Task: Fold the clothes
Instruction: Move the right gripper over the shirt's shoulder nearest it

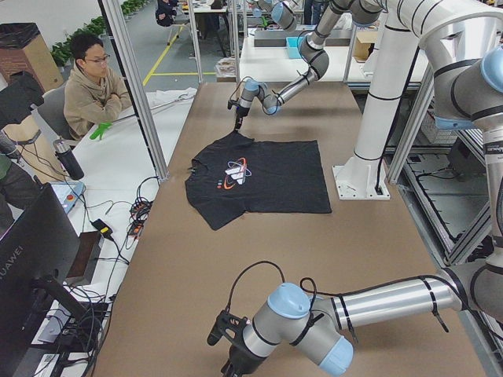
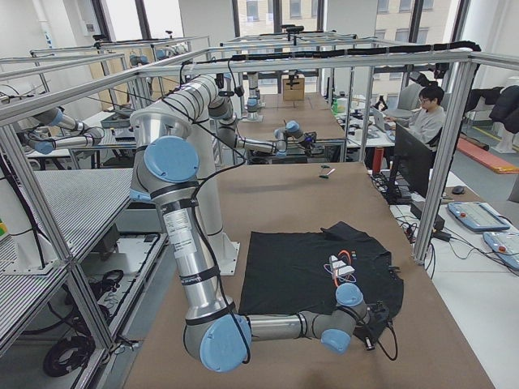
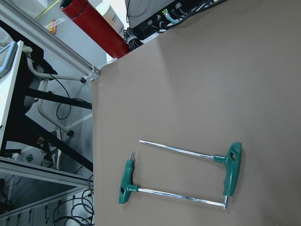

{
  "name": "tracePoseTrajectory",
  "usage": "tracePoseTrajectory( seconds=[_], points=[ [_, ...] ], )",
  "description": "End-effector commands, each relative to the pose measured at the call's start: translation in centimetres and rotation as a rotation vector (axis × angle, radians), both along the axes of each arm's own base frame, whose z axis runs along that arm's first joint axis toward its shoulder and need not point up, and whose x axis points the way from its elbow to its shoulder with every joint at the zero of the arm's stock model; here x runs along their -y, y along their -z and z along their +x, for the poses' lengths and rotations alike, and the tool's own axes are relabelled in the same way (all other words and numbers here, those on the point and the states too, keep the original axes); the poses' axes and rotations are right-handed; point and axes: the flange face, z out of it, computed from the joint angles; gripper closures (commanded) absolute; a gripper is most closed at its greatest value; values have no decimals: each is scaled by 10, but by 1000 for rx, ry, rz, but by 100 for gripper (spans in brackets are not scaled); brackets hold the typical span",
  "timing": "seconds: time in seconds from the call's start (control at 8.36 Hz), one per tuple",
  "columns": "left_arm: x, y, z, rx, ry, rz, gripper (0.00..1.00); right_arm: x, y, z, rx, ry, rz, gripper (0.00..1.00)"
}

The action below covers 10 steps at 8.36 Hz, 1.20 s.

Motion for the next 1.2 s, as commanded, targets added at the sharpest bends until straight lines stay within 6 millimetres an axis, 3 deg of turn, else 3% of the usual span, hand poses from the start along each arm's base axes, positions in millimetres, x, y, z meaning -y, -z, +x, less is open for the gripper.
tracePoseTrajectory(
  seconds=[0.0,0.12,0.36,0.48,0.72,0.84,1.08],
  points=[
    [0,0,1,-12,12,-6,0,5,9,1,-7,12,34,100],
    [0,1,1,-12,12,-3,0,6,29,4,8,19,65,100],
    [-4,1,3,-34,9,13,0,-8,121,5,2,22,46,100],
    [-5,1,5,-34,5,16,0,-27,167,-27,-7,66,38,100],
    [-3,1,10,-48,17,7,0,-39,193,-66,-10,20,34,100],
    [-2,2,10,-50,17,9,0,-35,197,-79,-28,3,40,100],
    [-1,6,11,-56,20,18,0,-6,212,-106,-51,-26,39,100]
  ],
)
